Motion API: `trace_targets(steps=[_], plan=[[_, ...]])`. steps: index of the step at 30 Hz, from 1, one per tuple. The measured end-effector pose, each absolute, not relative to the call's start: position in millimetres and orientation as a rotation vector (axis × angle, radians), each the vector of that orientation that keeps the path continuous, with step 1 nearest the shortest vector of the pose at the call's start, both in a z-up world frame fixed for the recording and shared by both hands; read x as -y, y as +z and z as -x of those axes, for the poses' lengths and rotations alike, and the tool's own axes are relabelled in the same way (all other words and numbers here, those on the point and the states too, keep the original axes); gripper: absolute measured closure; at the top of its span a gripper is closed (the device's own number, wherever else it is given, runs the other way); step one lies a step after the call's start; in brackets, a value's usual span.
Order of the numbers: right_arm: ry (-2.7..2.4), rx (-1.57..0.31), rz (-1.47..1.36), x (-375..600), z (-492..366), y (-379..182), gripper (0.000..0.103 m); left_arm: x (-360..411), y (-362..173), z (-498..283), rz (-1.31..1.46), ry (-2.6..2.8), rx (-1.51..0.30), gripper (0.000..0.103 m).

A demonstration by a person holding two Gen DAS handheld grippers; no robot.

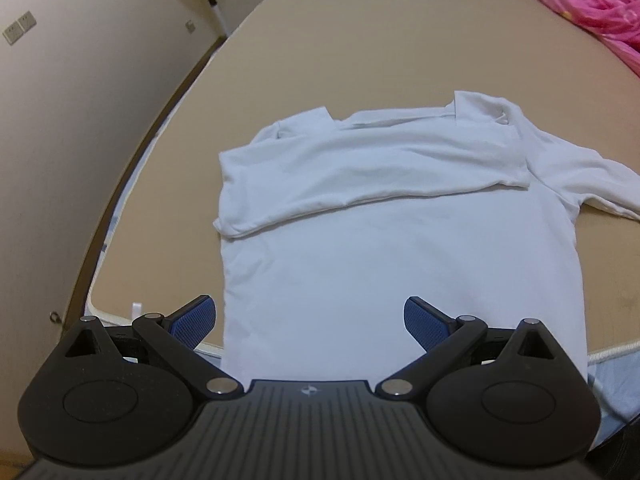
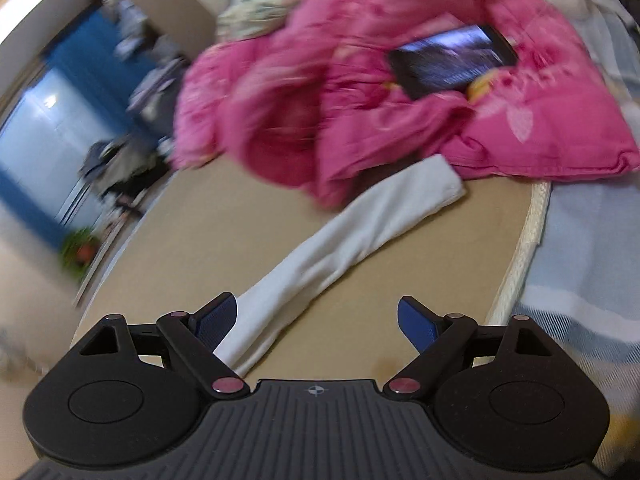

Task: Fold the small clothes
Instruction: 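Grasp the white sleeve cuff with the right tool and lift it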

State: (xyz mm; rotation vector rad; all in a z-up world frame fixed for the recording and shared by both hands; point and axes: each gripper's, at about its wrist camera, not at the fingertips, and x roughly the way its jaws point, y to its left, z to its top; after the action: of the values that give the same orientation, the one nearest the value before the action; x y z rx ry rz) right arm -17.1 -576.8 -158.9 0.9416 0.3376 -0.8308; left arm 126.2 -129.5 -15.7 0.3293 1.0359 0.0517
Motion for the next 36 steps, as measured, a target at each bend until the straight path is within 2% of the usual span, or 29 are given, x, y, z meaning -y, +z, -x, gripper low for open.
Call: trace_targets(steps=[11,13,15,16,17,18,19,22,30,33,36], plan=[[-1.059,-0.454,-0.814,670,-9,-217,0.014,172,-39,-149,-0.38,0.048,-1.1,0.002],[-1.057,-0.45,-0.795,677,-15,-220,0.007,180,-42,-149,-0.397,0.039,-1.103,0.002],[-1.049,-0.416,-0.805,683,-19,-223,0.005,186,-44,-148,-0.41,0.027,-1.107,0.002],[-1.044,-0.404,-0.798,684,-20,-223,0.008,189,-45,-148,-0.413,0.02,-1.108,0.002],[-1.022,-0.392,-0.792,684,-22,-223,0.026,190,-45,-147,-0.416,0.015,-1.107,0.002],[-0.985,-0.384,-0.806,684,-21,-221,0.055,192,-44,-146,-0.418,0.011,-1.104,0.002],[-0.956,-0.379,-0.845,685,-19,-220,0.08,193,-44,-145,-0.423,0.008,-1.101,0.002],[-0.907,-0.291,-0.928,682,-4,-212,0.096,195,-46,-144,-0.444,0.004,-1.098,0.002],[-0.801,-0.076,-0.898,678,13,-145,0.096,192,-45,-141,-0.439,0.01,-1.092,0.002],[-0.808,-0.104,-0.839,677,2,-139,0.096,188,-43,-140,-0.426,0.012,-1.088,0.002],[-0.834,-0.227,-0.851,683,-11,-154,0.096,183,-40,-139,-0.417,0.017,-1.087,0.002]])
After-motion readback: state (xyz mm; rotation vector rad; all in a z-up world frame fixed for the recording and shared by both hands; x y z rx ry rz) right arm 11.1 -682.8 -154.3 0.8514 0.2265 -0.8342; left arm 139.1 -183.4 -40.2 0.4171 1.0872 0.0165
